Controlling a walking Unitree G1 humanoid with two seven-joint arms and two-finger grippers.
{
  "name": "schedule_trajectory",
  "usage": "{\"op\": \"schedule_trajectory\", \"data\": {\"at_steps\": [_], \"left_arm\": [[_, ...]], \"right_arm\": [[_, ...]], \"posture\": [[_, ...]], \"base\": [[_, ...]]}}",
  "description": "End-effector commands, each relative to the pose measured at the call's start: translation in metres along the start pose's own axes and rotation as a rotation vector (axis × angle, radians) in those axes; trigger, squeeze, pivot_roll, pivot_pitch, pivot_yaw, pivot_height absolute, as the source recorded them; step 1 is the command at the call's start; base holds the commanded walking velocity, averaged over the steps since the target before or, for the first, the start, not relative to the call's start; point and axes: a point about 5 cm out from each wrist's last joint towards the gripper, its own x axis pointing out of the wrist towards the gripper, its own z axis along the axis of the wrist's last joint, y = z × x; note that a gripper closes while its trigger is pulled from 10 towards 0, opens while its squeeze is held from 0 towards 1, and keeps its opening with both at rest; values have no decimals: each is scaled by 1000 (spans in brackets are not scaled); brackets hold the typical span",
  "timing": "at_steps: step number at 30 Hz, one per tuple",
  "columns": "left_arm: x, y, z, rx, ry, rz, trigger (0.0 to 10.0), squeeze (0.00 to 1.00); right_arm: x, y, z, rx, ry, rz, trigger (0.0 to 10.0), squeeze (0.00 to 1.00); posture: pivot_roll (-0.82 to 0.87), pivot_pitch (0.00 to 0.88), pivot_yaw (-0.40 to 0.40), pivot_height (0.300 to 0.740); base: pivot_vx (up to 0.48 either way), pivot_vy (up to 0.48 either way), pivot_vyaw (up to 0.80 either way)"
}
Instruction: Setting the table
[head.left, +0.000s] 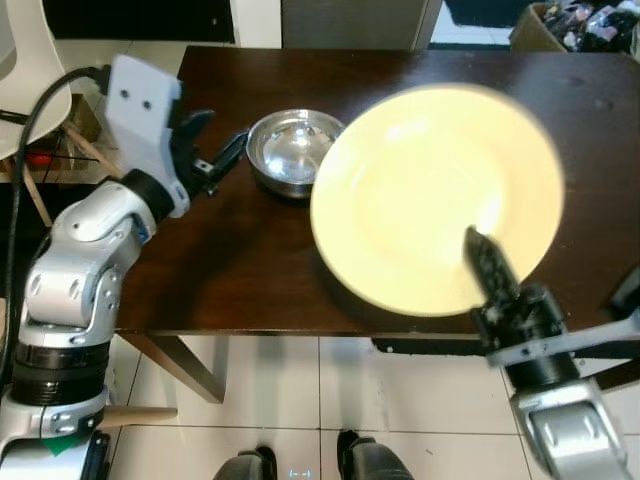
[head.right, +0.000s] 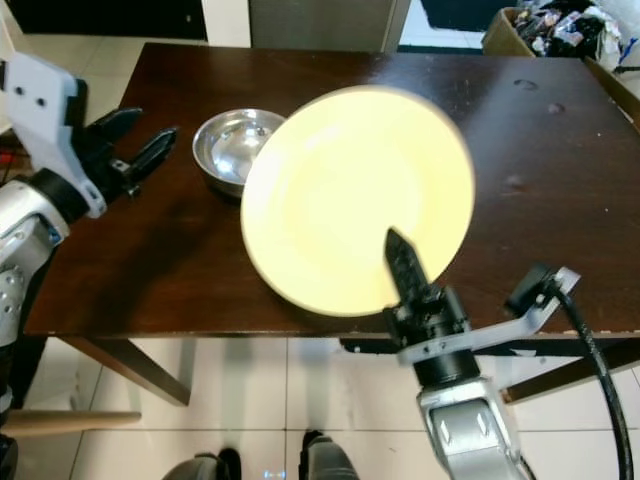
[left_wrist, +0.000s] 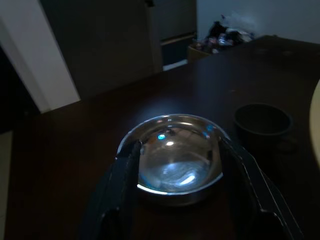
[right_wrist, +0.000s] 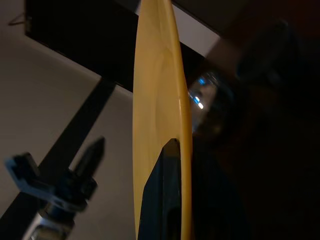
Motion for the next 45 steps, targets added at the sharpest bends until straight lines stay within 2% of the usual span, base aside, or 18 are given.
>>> {"op": "schedule_trajectory", "data": {"at_steps": [1,7,11,15,18,19,21,27,31,32,34,38,40,45], "left_arm": [[1,0,-2,11,8,-8,10000,0],[3,0,-2,19,9,-10,10000,0],[5,0,-2,24,7,-11,10000,0],[7,0,-2,20,2,-11,10000,0],[8,-1,-1,21,-2,-13,10000,0],[8,-1,-1,21,-2,-13,10000,0],[7,-1,-1,24,-2,-12,10000,0],[6,1,-2,25,0,-4,10000,0],[6,-1,-3,24,0,-4,10000,0],[5,-1,-3,22,1,-2,10000,0],[5,-2,-4,21,2,-2,10000,0],[5,-3,-4,17,3,-4,10000,0],[5,-4,-4,14,3,-6,10000,0],[5,-4,-4,14,4,-6,10000,0]], "right_arm": [[-6,-6,-4,1,16,-34,10000,0],[-16,-31,-9,107,4,-142,10000,0],[-19,-38,-12,114,11,-175,10000,0],[-15,-45,-17,106,34,-223,10000,0],[-5,-50,-19,163,26,-237,10000,0],[-5,-50,-19,163,26,-237,10000,0],[5,-52,-21,178,48,-225,10000,0],[22,-62,-32,94,151,-253,10000,0],[24,-63,-37,109,192,-248,10000,0],[19,-65,-43,101,245,-242,10000,0],[16,-67,-45,92,264,-246,10000,0],[15,-71,-45,124,259,-263,10000,0],[21,-73,-39,169,220,-264,10000,0],[30,-76,-35,196,187,-265,10000,0]], "posture": [[-118,136,94,740],[-116,134,96,740],[-114,136,95,740],[-117,138,93,740],[-111,137,92,740],[-111,137,92,740],[-108,137,88,740],[-102,138,82,740],[-98,140,79,740],[-100,140,75,740],[-100,140,75,740],[-101,143,74,740],[-101,143,74,740],[-94,146,75,740]], "base": [[0,0,0],[0,0,0],[0,0,0],[0,0,0],[0,0,0],[0,0,0],[0,0,0],[0,0,0],[0,0,0],[0,0,0],[0,0,0],[0,0,0],[0,0,0],[0,0,0]]}}
